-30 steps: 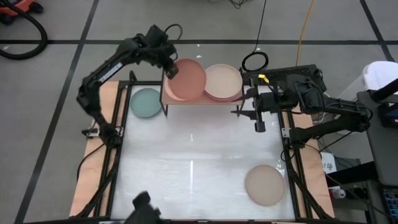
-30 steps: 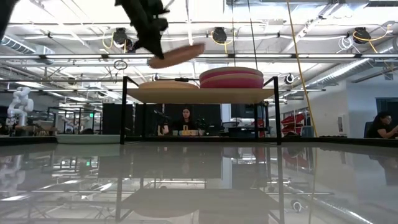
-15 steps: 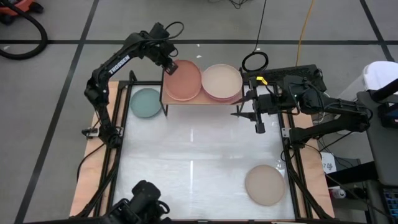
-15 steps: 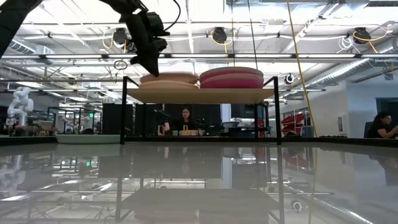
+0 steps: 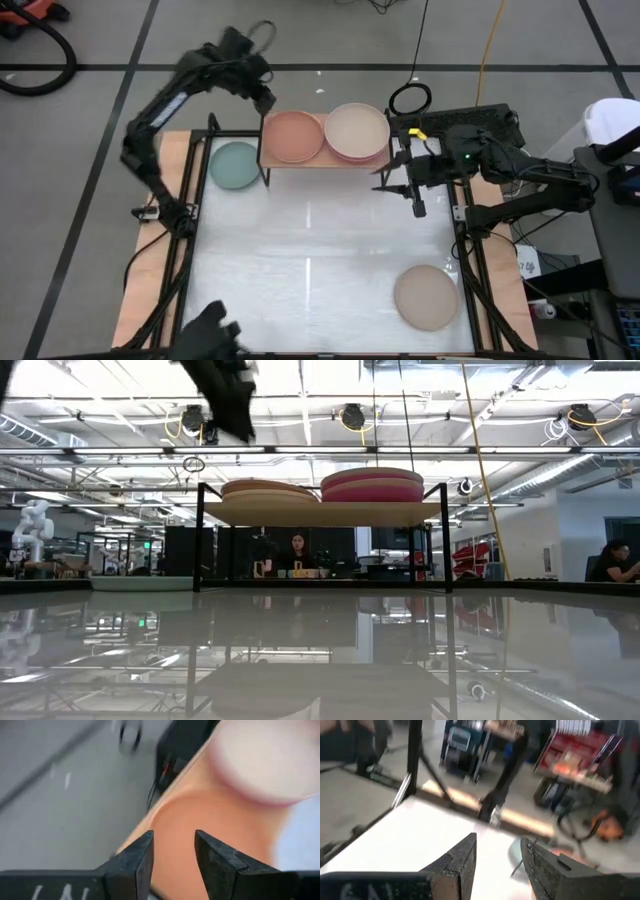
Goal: Place and stack plates onto a shelf
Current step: Stack the gray plate on the brown plate on the shelf
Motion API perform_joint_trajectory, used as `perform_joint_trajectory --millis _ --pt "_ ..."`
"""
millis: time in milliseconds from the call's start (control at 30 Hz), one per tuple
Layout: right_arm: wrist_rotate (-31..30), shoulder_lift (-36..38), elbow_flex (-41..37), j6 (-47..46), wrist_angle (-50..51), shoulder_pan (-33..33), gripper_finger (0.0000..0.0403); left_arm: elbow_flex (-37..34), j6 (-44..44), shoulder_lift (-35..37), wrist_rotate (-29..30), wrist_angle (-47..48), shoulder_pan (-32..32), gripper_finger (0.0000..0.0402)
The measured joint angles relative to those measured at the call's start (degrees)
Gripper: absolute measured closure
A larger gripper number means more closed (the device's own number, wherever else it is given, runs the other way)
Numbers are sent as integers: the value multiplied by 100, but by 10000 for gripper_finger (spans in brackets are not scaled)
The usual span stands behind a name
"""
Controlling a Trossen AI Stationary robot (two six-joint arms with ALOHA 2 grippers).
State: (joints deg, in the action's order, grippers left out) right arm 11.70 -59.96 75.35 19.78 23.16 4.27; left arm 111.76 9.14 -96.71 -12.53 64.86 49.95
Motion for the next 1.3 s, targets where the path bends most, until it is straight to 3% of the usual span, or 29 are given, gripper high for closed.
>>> perform_joint_trajectory --millis 67,167,333,533,700,967,1100,1300 --pt "0 -66 2 -140 370 0 268 -189 38 527 -320 -523 -66 255" --pt "13 -197 2 -250 1241 -15 268 -737 -76 1310 -355 -1581 -297 255" --pt "35 -528 -322 -456 2618 -215 268 -2167 -466 2539 -351 -3173 -868 254" --pt "422 -588 -1881 -1626 2255 -586 268 -4203 -666 3695 -231 -4951 -1756 254" --pt "813 -586 -3107 -2513 1697 -910 268 -5523 -904 4525 -193 -5903 -2244 254" --pt "1093 -586 -4112 -3095 998 -1571 268 -6928 -1098 5006 296 -6920 -2716 254" --pt "1040 -584 -4287 -3292 666 -1862 268 -7094 -1123 4953 513 -6969 -2721 254" --pt "368 -586 -4458 -3522 462 -2131 268 -7094 -1152 4910 522 -6955 -2723 254"
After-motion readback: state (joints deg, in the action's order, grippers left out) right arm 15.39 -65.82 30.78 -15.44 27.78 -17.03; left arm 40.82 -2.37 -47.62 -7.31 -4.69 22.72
